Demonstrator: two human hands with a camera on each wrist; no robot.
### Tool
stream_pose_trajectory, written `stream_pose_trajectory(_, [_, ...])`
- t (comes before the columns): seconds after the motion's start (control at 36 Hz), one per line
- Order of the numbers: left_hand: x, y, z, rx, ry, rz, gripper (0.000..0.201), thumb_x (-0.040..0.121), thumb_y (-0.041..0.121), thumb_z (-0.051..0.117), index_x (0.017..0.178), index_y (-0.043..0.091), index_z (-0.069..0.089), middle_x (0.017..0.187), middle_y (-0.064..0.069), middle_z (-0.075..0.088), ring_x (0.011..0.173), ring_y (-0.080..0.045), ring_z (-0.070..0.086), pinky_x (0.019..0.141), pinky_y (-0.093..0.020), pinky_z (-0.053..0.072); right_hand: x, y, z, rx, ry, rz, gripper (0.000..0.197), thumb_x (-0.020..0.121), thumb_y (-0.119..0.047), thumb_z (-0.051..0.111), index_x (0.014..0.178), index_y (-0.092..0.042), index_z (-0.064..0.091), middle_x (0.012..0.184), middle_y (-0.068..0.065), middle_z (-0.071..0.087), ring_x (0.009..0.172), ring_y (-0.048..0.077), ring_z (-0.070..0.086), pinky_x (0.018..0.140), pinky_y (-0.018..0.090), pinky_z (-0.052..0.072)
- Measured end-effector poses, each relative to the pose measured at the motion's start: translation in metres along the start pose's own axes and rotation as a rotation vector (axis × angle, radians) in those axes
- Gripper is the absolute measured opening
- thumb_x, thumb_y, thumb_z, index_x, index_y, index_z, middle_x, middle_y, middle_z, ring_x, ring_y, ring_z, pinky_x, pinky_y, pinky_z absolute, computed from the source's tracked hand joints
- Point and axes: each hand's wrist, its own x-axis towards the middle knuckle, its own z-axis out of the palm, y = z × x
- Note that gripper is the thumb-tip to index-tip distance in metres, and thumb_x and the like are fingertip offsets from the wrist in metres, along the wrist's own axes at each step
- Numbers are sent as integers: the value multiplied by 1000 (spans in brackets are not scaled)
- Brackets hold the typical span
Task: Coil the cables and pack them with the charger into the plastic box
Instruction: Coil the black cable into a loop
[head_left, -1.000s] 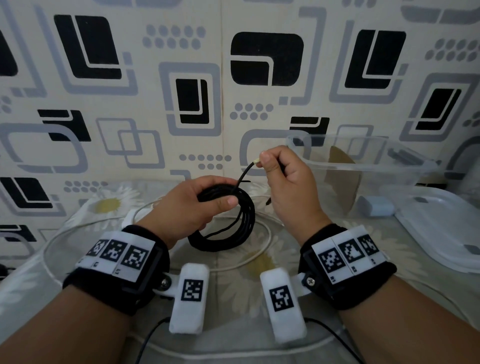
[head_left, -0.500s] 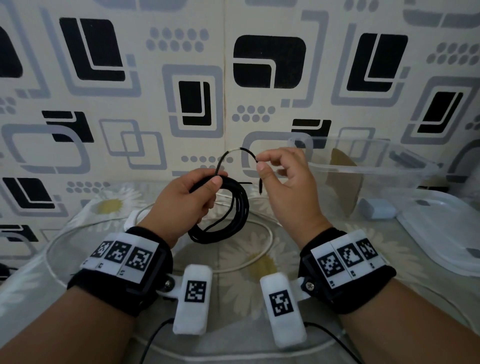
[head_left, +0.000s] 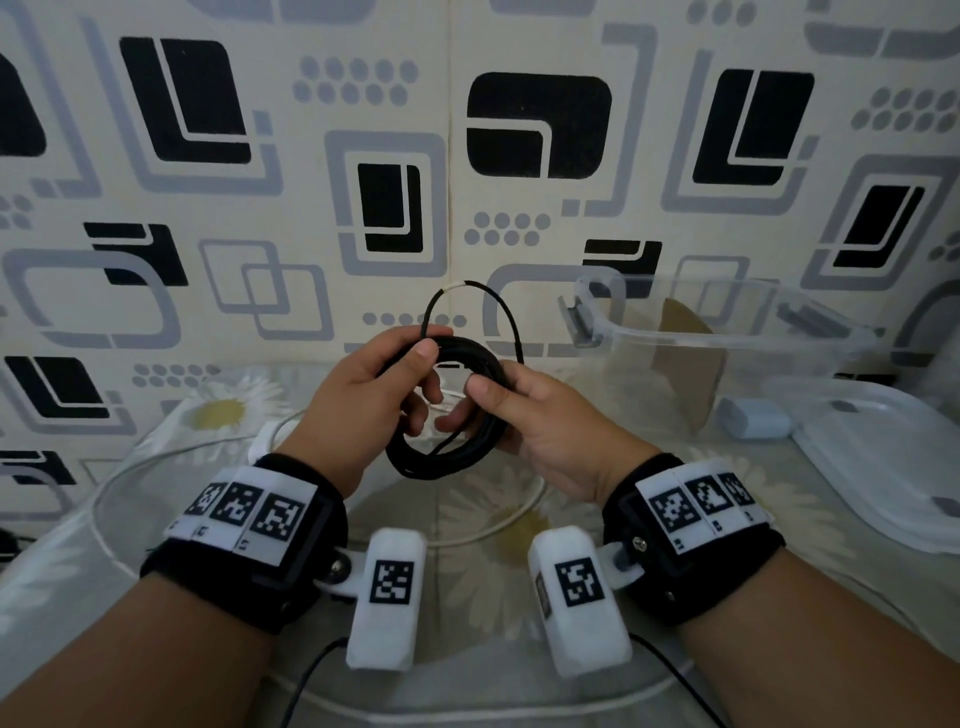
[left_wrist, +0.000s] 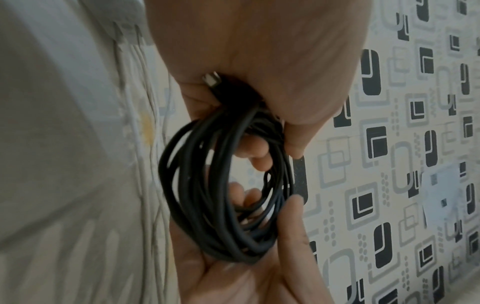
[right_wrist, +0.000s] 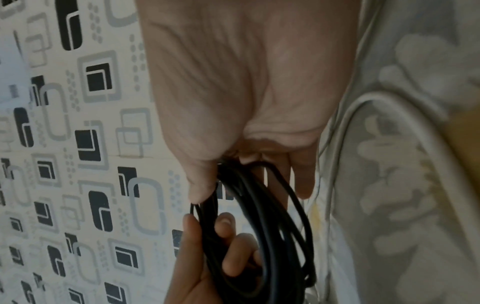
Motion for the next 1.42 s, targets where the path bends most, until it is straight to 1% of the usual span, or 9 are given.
stream_pose_trajectory(0.11, [-1, 2, 2, -52, -10, -6, 25, 100, 23, 47, 118, 21, 65, 69, -3, 55, 54, -15, 49, 52, -18, 42, 1, -5, 0, 221, -32, 12, 26, 81, -27, 62, 100, -11, 55, 74, 6, 60, 78, 26, 68, 75, 38, 57])
stream_pose_trajectory(0.33, [-4, 2, 5, -118, -73, -87, 23, 98, 18, 49, 121, 19, 55, 73, -2, 65, 69, -21, 68, 70, -32, 56, 0, -8, 2, 187, 34, -18, 17, 100, -23, 45, 93, -8, 49, 64, 2, 40, 53, 13, 40, 65, 32, 51])
stream_pose_trajectory(0.44, [-4, 2, 5, -47, -39, -32, 58, 96, 10, 54, 142, 35, 26, 105, 1, 71, 84, -22, 73, 78, -35, 59, 1, -7, 1, 49, 62, -65, 17, 102, -22, 44, 94, -7, 47, 62, 0, 37, 50, 12, 36, 61, 31, 48])
stream_pose_trajectory(0.53, [-1, -4, 1, 81, -30, 37, 82, 94, 14, 59, 149, 46, 8, 145, 14, 42, 104, -2, 66, 88, -26, 55, 2, -6, 0, -32, 79, -80, 17, 102, -23, 45, 93, -8, 48, 60, -2, 37, 50, 11, 36, 60, 31, 47])
stream_pose_trajectory(0.61, [2, -8, -2, 173, -44, 79, 77, 94, 17, 59, 151, 41, 14, 157, 19, 20, 122, 9, 49, 96, -19, 47, 2, -6, 0, -66, 84, -94, 17, 102, -23, 45, 91, -10, 49, 58, -5, 37, 50, 11, 34, 59, 30, 46])
stream_pose_trajectory(0.75, [3, -11, -1, 109, -39, -10, 59, 94, 14, 58, 147, 29, 37, 142, 6, 50, 131, 2, 44, 97, -17, 42, 2, -6, 0, -85, 87, -112, 17, 102, -22, 45, 90, -11, 48, 58, -4, 36, 51, 12, 32, 57, 28, 45])
stream_pose_trajectory(0.92, [1, -6, 2, 126, -1, 19, 35, 94, 7, 57, 124, 25, 57, 121, 6, 64, 99, 9, 62, 81, -9, 47, 1, -8, -1, -103, 100, -121, 16, 101, -22, 46, 94, -8, 48, 59, -3, 37, 51, 12, 32, 56, 27, 46])
stream_pose_trajectory(1.08, [-2, 1, 4, 99, -23, 1, 33, 88, 12, 61, 119, 24, 61, 116, 0, 70, 110, -14, 65, 99, -36, 48, 2, -7, -1, -111, 128, -134, 16, 101, -23, 47, 96, -8, 47, 60, -2, 37, 51, 12, 33, 58, 28, 47])
stream_pose_trajectory(1.42, [1, -1, -3, -179, -149, -160, 31, 94, -7, 44, 115, 10, 59, 108, -4, 72, 103, -20, 69, 82, -26, 56, 2, -3, -1, -212, 139, -172, 15, 101, -23, 47, 97, -9, 49, 61, -3, 38, 52, 12, 35, 63, 38, 42])
